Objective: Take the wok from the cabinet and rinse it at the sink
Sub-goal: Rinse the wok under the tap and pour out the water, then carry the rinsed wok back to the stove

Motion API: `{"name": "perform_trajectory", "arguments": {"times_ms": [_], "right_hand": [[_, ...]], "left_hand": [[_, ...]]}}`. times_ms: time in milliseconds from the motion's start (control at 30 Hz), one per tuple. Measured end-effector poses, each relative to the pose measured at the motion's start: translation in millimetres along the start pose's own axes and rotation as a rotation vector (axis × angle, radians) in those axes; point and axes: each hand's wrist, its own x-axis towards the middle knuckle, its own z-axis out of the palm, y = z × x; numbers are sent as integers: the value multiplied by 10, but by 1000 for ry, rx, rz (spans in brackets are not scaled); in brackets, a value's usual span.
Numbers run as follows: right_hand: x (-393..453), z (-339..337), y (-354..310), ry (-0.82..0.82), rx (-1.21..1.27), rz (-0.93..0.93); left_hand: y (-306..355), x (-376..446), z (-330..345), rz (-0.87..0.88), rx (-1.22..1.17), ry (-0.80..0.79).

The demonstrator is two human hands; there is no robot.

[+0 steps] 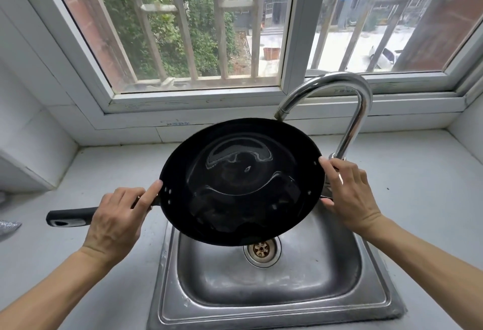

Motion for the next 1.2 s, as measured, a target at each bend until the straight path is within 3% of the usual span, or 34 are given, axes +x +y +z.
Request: {"name": "perform_trajectory", "arguments": {"times_ms": [633,800,1200], "right_hand": [[281,-588,77,-673,25,-248],[197,-805,97,-723,-48,-291],[40,-1270,568,-721,-46,-376]], "left_hand": [[-208,-49,-474,52,-136,-206],[-72,-17,-659,101,-108,-281],[701,-25,-1162,-37,-179,-389]]}}
